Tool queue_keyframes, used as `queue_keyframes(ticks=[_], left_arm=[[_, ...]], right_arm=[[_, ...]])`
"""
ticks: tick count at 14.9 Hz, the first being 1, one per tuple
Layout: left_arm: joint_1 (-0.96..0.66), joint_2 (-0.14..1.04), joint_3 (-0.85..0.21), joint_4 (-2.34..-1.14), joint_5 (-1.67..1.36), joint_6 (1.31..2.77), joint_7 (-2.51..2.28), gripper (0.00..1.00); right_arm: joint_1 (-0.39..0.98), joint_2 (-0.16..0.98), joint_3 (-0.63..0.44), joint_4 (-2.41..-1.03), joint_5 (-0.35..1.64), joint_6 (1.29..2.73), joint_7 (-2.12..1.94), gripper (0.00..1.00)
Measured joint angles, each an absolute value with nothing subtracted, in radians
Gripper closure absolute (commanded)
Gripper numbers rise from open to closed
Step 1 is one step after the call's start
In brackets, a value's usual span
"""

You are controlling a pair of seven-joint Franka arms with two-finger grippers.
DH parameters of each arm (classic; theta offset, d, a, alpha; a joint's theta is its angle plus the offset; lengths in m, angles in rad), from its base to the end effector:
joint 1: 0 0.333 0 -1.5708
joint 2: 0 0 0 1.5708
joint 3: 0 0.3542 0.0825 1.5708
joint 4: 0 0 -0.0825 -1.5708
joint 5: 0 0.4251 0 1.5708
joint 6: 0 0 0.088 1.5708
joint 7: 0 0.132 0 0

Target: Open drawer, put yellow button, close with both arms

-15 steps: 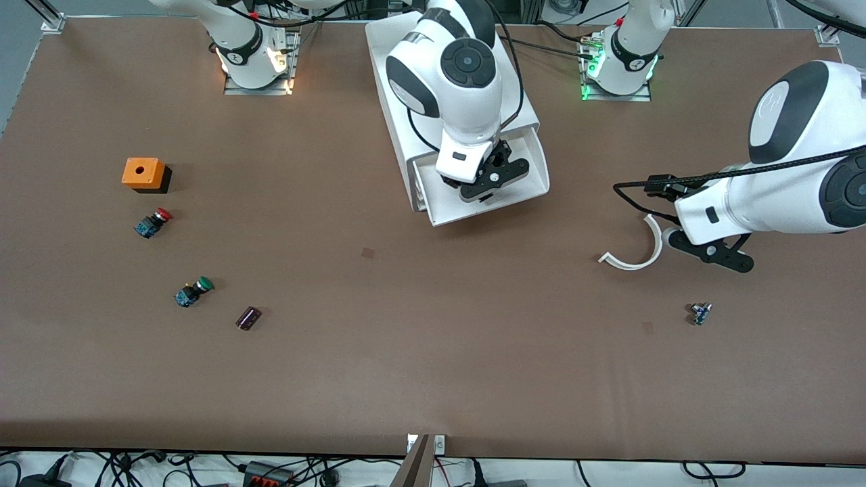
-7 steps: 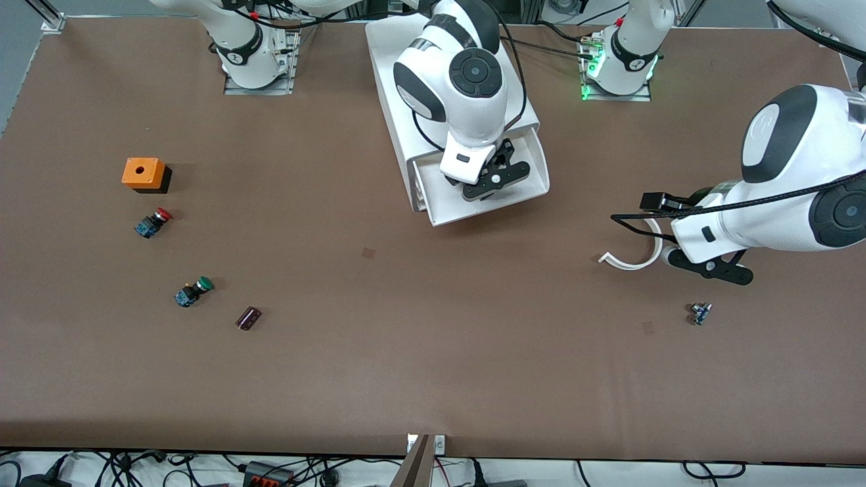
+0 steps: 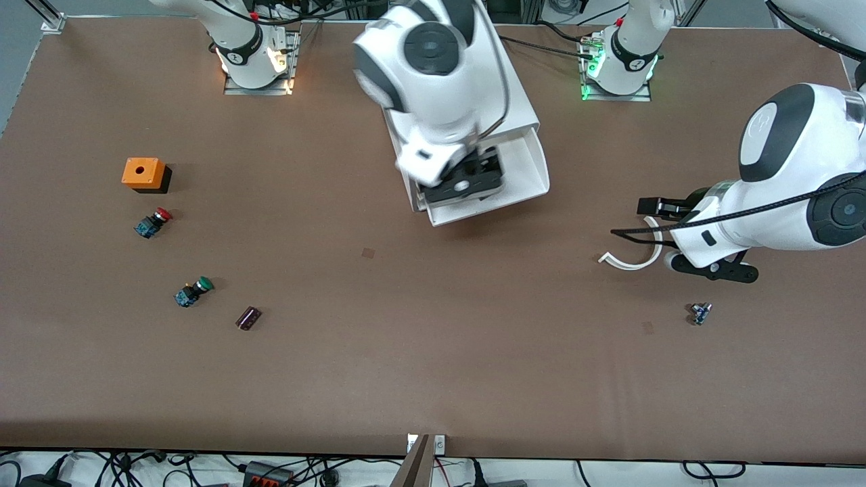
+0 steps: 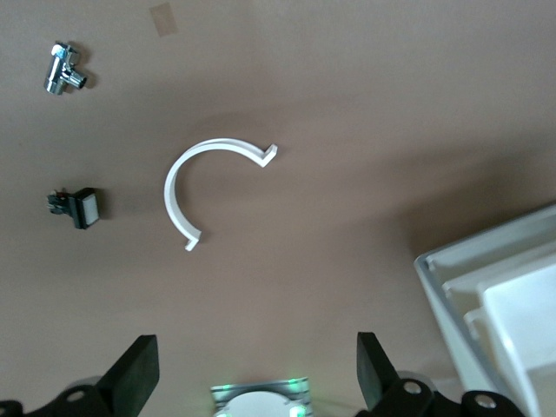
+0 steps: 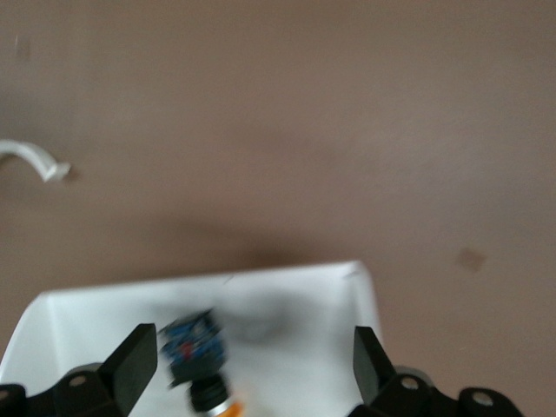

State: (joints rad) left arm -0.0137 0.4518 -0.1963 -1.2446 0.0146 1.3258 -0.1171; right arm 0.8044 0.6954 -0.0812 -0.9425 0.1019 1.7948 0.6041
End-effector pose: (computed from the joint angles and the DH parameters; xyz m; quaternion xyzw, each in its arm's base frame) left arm 0.6844 -0.1159 0.4938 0.9820 -0.0434 -0.1835 0.0066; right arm 0.5968 0.5733 0.4904 -0.9945 -0.0634 -0.0467 0.0686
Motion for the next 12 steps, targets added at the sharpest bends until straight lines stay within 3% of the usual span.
queue_keyframes(ticks=[5,12], left_arm=[[-0.019,0.452,-0.237,-1.313,-0.063,1.477,-0.316,0.0],[-0.039,0.434,-0.455,-1.616,-0.063,1.96,-0.702,0.0]], right_arm=[[0.553,0.651,-0.112,-0.943,0.102,1.748,0.394,0.0],[0.283,0.65,-0.113,-0.949,0.106,1.669,0.199,0.0]])
